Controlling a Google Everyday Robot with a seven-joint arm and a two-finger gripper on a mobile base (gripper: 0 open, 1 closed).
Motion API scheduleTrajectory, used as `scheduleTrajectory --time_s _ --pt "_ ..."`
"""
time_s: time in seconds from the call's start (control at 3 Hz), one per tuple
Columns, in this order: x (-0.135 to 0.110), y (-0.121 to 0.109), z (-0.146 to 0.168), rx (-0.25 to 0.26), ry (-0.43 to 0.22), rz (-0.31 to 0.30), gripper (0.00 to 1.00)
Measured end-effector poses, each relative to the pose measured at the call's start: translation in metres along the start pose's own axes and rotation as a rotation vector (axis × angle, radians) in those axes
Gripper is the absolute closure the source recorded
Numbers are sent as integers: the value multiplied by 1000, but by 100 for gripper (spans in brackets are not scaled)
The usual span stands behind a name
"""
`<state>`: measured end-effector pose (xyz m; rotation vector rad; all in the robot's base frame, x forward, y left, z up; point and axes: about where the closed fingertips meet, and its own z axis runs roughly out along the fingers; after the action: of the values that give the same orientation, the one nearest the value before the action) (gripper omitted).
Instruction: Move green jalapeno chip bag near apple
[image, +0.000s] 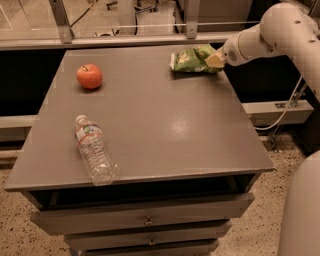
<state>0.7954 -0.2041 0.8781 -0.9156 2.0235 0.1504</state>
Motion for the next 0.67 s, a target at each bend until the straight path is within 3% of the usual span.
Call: scheduleTrajectory --time_s 0.33,0.67 --pt "-42 10 -49 80 -33 -91 100" --pt "-42 12 -48 77 -33 -92 100"
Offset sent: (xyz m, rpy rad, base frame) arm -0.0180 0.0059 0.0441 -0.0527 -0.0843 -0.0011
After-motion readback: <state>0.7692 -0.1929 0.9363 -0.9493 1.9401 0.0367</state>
